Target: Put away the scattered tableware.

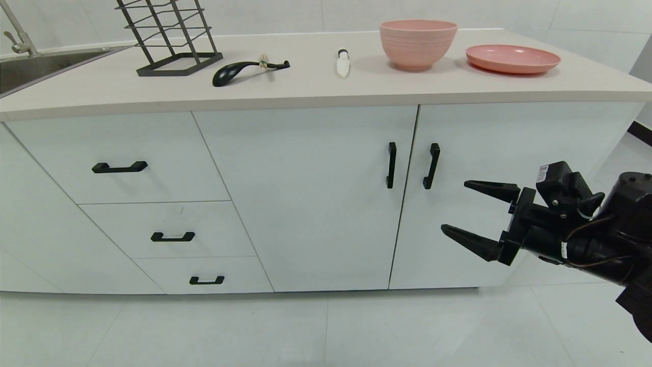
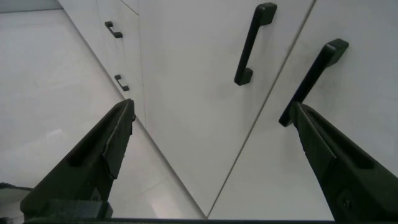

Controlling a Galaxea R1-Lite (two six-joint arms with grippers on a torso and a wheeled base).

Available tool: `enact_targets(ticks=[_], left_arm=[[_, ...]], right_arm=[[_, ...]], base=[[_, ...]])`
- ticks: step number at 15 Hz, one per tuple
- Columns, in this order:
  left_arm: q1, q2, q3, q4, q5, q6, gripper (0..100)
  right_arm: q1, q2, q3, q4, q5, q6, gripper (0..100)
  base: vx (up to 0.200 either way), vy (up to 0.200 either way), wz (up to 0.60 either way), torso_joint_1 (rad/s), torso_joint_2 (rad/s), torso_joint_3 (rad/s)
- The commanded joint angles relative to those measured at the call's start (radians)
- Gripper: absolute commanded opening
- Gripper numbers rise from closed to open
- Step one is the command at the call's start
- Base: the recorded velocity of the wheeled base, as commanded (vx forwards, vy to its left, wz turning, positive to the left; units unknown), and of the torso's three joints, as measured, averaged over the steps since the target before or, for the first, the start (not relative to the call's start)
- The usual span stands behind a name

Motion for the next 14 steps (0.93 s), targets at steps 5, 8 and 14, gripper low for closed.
enact_targets(ticks=[5,8,14], left_arm=[[-0.115,0.77,-0.123,-0.336,-0.383,0.212,100],[-0.207,1.055,-0.189,-0.524,-0.519,0.299,100],[-0.567,1.371,-0.505,-0.56,-0.541,0.313,100]], right_arm=[[0.005,0.006,-0.015,-0.008,0.004,0.001,100],[0.005,0.023,-0.017,-0.008,0.004,0.001,100],[-0.012,0.127,-0.14,-0.008,0.004,0.004,100]], base=[[0.0,0.0,0.0,0.0,0.0,0.0],[0.0,0.0,0.0,0.0,0.0,0.0],[0.0,0.0,0.0,0.0,0.0,0.0]])
